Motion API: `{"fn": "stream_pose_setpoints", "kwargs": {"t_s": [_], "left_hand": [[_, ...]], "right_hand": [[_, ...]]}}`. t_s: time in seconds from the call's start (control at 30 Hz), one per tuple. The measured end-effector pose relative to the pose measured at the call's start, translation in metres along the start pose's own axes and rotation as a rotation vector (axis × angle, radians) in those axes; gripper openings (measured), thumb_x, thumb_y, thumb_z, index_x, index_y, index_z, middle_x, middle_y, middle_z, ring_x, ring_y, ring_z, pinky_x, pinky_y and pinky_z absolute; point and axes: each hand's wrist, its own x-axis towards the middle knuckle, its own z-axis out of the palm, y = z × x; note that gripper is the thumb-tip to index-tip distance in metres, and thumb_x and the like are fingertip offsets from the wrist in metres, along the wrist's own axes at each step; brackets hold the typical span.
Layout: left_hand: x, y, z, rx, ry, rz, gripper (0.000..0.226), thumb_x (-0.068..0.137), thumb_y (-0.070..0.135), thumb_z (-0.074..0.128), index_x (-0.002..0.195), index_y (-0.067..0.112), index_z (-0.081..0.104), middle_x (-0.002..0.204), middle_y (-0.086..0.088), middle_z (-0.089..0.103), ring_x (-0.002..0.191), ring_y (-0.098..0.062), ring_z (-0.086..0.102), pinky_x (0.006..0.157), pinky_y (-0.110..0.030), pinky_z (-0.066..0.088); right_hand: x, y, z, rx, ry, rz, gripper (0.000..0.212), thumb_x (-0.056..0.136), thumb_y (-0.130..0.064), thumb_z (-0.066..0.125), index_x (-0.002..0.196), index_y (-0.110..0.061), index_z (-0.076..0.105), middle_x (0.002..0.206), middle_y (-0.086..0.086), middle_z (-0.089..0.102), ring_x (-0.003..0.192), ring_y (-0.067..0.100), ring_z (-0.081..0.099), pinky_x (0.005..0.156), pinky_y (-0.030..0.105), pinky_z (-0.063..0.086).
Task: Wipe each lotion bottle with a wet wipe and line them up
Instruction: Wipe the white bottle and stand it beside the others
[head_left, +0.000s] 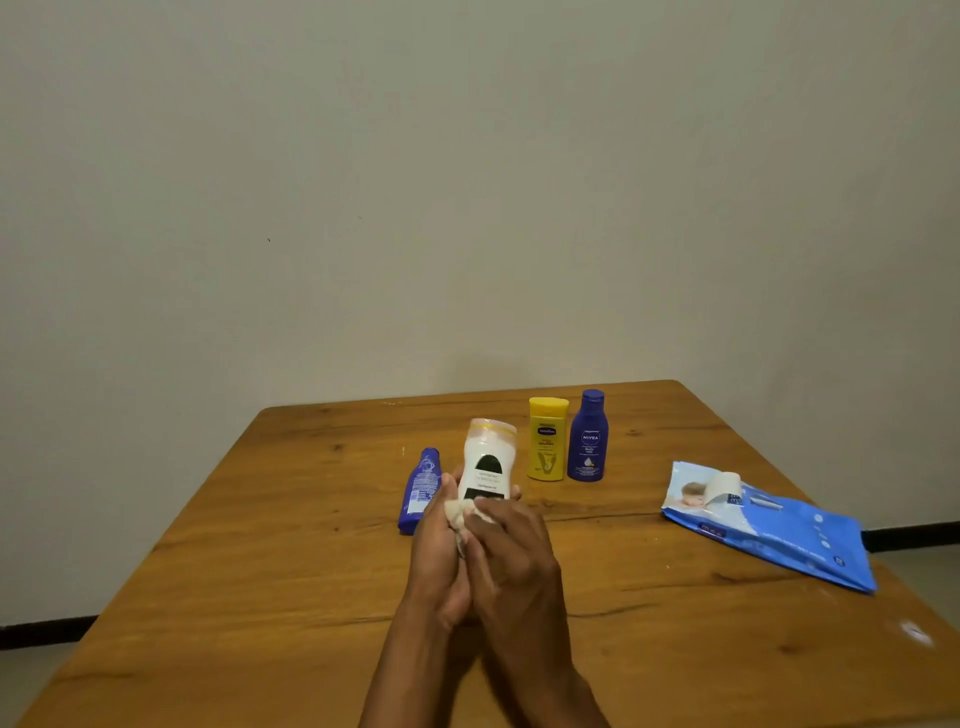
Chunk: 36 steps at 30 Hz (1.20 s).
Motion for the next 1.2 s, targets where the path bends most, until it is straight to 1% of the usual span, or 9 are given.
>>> {"fn": "stream_pose_setpoints", "kwargs": {"t_s": [0.13, 0.27, 0.43, 0.57, 0.67, 0.83, 0.93, 1.03, 1.2], "left_hand": [[-0.011, -0.003, 0.014, 0.031, 0.011, 0.223, 0.059, 0.103, 0.038, 0.049, 0.147, -0.001, 0.042, 0.111, -0.027, 0.063, 0.097, -0.03, 0.067, 0.073, -0.037, 0.063], [-0.019, -0.018, 0.022, 0.176, -0.014, 0.414, 0.037, 0.104, 0.028, 0.046, 0.128, 0.007, 0.065, 0.115, -0.022, 0.07, 0.099, -0.026, 0.072, 0.076, -0.037, 0.062], [-0.025, -0.019, 0.035, 0.148, -0.021, 0.404, 0.044, 0.102, 0.034, 0.047, 0.132, 0.003, 0.059, 0.115, -0.022, 0.071, 0.102, -0.027, 0.072, 0.074, -0.034, 0.061], [-0.029, -0.011, 0.036, 0.092, -0.028, 0.199, 0.072, 0.099, 0.055, 0.046, 0.144, -0.002, 0.044, 0.107, -0.017, 0.063, 0.095, -0.025, 0.067, 0.073, -0.034, 0.06], [-0.033, -0.012, 0.032, 0.063, -0.076, 0.089, 0.081, 0.092, 0.064, 0.05, 0.141, -0.001, 0.046, 0.102, -0.015, 0.063, 0.089, -0.022, 0.067, 0.073, -0.033, 0.06], [-0.028, -0.025, 0.027, 0.018, -0.076, 0.298, 0.047, 0.104, 0.036, 0.05, 0.138, 0.005, 0.056, 0.128, -0.022, 0.064, 0.116, -0.031, 0.066, 0.08, -0.039, 0.06], [-0.027, -0.033, 0.031, 0.171, -0.019, 0.452, 0.03, 0.103, 0.03, 0.051, 0.114, 0.018, 0.076, 0.113, -0.016, 0.073, 0.103, -0.024, 0.073, 0.073, -0.035, 0.06], [-0.029, -0.033, 0.038, 0.169, 0.026, 0.466, 0.029, 0.1, 0.033, 0.053, 0.106, 0.021, 0.079, 0.108, -0.014, 0.075, 0.098, -0.022, 0.074, 0.072, -0.034, 0.06], [-0.034, -0.017, 0.041, 0.142, 0.036, 0.295, 0.054, 0.099, 0.048, 0.05, 0.133, 0.007, 0.058, 0.118, -0.014, 0.065, 0.106, -0.021, 0.068, 0.086, -0.035, 0.058]], "right_hand": [[0.016, -0.008, -0.015, -0.074, 0.018, -0.025, 0.037, 0.072, -0.003, 0.081, 0.106, -0.012, 0.069, 0.108, 0.001, 0.067, 0.103, 0.01, 0.058, 0.09, 0.01, 0.042], [0.069, -0.015, -0.032, -0.044, 0.103, 0.04, 0.033, 0.081, -0.001, 0.074, 0.111, -0.014, 0.067, 0.108, 0.001, 0.067, 0.101, 0.011, 0.061, 0.084, 0.01, 0.043], [0.068, -0.023, -0.04, -0.056, 0.065, -0.023, 0.036, 0.072, 0.005, 0.078, 0.105, -0.01, 0.071, 0.107, 0.004, 0.069, 0.101, 0.015, 0.063, 0.085, 0.017, 0.051], [0.021, -0.035, -0.036, -0.095, -0.008, -0.055, 0.038, 0.081, -0.008, 0.072, 0.118, -0.014, 0.066, 0.121, -0.002, 0.064, 0.12, 0.009, 0.051, 0.101, 0.005, 0.033], [0.007, -0.039, -0.039, -0.099, -0.035, -0.037, 0.039, 0.082, -0.016, 0.073, 0.119, -0.018, 0.065, 0.126, -0.005, 0.061, 0.121, 0.007, 0.044, 0.096, 0.002, 0.031], [0.045, -0.036, -0.043, -0.077, 0.011, -0.029, 0.04, 0.072, -0.003, 0.08, 0.108, -0.014, 0.068, 0.116, 0.001, 0.064, 0.11, 0.006, 0.051, 0.088, 0.006, 0.039], [0.079, -0.031, -0.045, -0.078, 0.088, -0.027, 0.033, 0.079, -0.001, 0.076, 0.109, -0.012, 0.068, 0.108, 0.003, 0.068, 0.102, 0.012, 0.061, 0.082, 0.017, 0.051], [0.089, -0.031, -0.044, -0.106, 0.098, -0.032, 0.031, 0.08, -0.003, 0.075, 0.109, -0.01, 0.069, 0.108, 0.005, 0.069, 0.102, 0.016, 0.062, 0.083, 0.018, 0.05], [0.037, -0.036, -0.038, -0.052, 0.047, -0.075, 0.045, 0.074, -0.006, 0.08, 0.113, -0.02, 0.062, 0.113, -0.004, 0.061, 0.108, -0.002, 0.047, 0.089, 0.004, 0.037]]}}
